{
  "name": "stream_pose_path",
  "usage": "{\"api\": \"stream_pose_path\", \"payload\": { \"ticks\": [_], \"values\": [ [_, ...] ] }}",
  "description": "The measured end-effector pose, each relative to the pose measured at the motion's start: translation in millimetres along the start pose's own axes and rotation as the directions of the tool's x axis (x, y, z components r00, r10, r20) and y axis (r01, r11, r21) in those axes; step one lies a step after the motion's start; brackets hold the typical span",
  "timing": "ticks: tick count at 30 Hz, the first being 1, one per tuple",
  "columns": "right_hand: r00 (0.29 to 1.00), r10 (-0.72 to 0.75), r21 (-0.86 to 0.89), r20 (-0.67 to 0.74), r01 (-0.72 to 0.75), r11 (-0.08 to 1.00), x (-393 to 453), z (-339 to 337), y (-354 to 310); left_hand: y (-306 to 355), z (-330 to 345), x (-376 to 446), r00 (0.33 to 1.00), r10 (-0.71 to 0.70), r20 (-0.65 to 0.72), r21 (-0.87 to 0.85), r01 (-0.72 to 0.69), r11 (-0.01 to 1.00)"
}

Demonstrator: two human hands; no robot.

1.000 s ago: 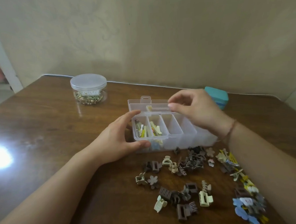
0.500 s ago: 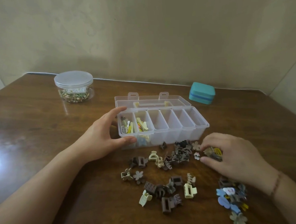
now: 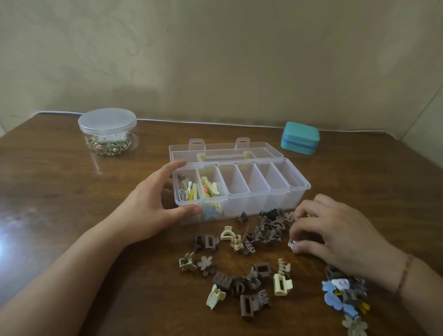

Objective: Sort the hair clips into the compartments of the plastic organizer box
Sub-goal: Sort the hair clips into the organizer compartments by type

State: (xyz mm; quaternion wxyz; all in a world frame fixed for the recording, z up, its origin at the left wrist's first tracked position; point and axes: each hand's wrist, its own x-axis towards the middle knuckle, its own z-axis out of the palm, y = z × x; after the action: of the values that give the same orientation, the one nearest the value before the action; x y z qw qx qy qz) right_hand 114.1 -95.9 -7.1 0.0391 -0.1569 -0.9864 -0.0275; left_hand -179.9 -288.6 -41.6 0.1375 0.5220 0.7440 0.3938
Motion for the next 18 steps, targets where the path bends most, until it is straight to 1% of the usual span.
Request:
{"api": "stream_pose_path", "payload": {
  "ticks": [4, 8, 10, 11, 13, 16, 18],
  "values": [
    [0.999, -0.017, 0.023, 0.044, 0.016, 1.0, 1, 2, 4, -1, 0, 1, 1.0, 0.006, 0.0, 0.002, -0.006, 1.0],
    [0.999, -0.045, 0.001, 0.02, 0.045, 0.999, 2, 4, 5, -1, 1, 1, 1.0, -0.002, 0.001, 0.009, 0.002, 1.0],
    [0.998, -0.068, 0.018, 0.004, 0.068, 0.998, 5, 0, 1, -1, 0, 1, 1.0, 0.003, 0.0, 0.009, -0.003, 1.0],
    [0.996, -0.082, 0.049, -0.028, 0.083, 0.995, 8, -4, -2, -1, 0, 0, 1.0, 0.005, 0.002, 0.006, -0.005, 1.0],
    [0.988, -0.08, 0.191, -0.129, 0.104, 0.976, 17, -14, -10, 0, 0, 1, 1.0, 0.007, 0.005, 0.007, -0.008, 1.0],
    [0.971, -0.012, 0.431, -0.24, 0.118, 0.895, 43, -29, -22, -1, 0, 1, 1.0, 0.009, 0.005, 0.014, -0.009, 1.0],
    [0.949, 0.046, 0.53, -0.312, 0.134, 0.838, 64, -34, -29, -1, 0, 1, 1.0, 0.013, 0.005, 0.009, -0.013, 1.0]
  ]
}}
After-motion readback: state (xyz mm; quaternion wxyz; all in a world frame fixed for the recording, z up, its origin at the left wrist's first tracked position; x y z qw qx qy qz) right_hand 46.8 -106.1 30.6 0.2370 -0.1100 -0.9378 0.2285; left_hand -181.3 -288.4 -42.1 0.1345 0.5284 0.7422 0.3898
